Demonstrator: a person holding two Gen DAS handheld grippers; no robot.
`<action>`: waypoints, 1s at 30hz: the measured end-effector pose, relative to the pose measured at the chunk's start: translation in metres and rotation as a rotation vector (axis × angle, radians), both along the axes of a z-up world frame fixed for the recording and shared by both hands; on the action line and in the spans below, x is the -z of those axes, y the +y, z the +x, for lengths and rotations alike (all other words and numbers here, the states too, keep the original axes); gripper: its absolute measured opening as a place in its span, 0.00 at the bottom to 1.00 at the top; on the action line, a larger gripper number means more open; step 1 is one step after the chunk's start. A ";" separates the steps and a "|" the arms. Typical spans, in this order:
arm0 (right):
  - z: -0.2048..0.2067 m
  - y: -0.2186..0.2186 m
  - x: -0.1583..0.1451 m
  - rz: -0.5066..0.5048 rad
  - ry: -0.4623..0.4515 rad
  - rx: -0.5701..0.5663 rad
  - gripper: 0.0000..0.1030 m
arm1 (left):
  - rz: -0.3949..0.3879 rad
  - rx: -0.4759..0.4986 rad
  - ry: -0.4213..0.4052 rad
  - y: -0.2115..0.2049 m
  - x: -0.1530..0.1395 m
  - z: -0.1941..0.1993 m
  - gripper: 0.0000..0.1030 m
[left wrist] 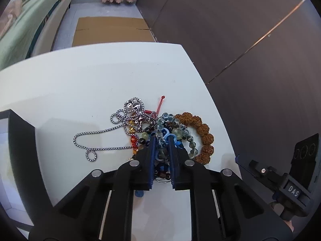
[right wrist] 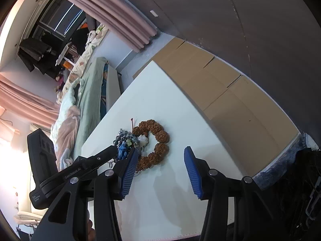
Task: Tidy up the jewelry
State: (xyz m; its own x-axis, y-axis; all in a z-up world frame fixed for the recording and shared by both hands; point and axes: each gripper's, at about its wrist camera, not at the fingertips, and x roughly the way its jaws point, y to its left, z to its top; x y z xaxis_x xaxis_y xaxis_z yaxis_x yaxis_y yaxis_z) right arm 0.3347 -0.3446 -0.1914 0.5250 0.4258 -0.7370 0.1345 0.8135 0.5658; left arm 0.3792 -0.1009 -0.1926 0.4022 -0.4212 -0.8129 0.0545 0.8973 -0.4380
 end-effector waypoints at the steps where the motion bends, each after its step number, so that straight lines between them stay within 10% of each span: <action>1: 0.001 0.001 0.000 -0.005 0.003 -0.005 0.46 | -0.001 0.000 -0.001 0.001 0.000 0.000 0.12; 12: 0.032 0.028 0.006 -0.116 0.036 -0.059 0.44 | -0.001 0.021 -0.097 0.010 -0.029 -0.014 0.10; 24: 0.051 0.066 0.018 -0.402 0.080 -0.117 0.19 | -0.001 -0.048 -0.150 0.051 -0.063 -0.035 0.10; 30: 0.039 0.068 -0.003 -0.359 0.008 -0.141 0.18 | 0.000 -0.089 -0.179 0.080 -0.079 -0.051 0.10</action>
